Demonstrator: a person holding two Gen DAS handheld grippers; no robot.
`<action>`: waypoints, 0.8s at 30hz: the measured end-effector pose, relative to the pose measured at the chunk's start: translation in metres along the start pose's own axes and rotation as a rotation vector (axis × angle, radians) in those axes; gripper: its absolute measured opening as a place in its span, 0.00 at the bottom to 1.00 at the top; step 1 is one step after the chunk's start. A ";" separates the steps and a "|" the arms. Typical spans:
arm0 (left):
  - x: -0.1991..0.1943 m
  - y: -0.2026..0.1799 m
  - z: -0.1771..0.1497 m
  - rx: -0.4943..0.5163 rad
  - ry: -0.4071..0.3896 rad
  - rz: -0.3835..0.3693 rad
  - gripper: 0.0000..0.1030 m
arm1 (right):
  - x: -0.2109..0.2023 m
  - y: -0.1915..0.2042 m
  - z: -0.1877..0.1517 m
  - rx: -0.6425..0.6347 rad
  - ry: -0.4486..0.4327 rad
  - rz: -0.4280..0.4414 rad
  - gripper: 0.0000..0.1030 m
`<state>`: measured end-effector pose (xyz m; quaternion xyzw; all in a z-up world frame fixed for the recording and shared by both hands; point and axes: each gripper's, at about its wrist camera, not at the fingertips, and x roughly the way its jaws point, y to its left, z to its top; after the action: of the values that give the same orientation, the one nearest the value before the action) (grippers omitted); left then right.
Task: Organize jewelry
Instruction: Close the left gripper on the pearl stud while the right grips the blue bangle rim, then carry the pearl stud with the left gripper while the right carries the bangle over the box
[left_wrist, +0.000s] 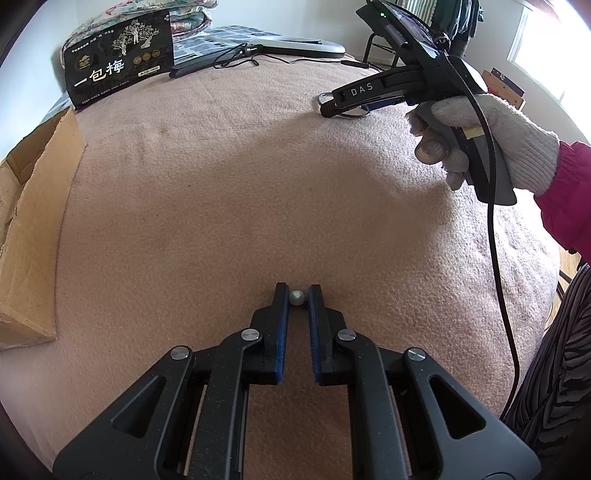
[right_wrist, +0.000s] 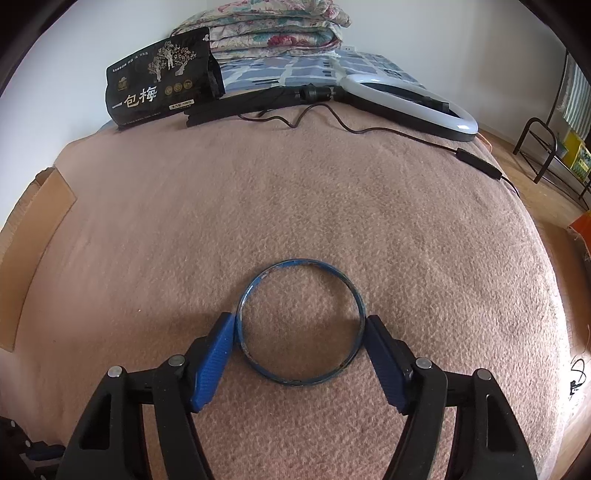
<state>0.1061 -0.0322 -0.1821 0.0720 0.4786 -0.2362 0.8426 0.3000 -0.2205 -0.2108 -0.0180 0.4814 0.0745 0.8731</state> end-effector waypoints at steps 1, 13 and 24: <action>-0.001 0.000 0.000 -0.002 0.000 0.000 0.08 | -0.001 0.000 0.000 0.000 0.000 0.000 0.70; -0.015 0.004 0.006 -0.025 -0.035 0.005 0.08 | -0.028 0.002 0.001 0.008 -0.045 0.014 0.70; -0.051 0.023 0.021 -0.077 -0.130 0.027 0.08 | -0.074 0.031 0.019 -0.019 -0.145 0.046 0.70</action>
<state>0.1114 -0.0027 -0.1302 0.0306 0.4304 -0.2103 0.8773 0.2722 -0.1959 -0.1376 -0.0098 0.4164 0.1000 0.9036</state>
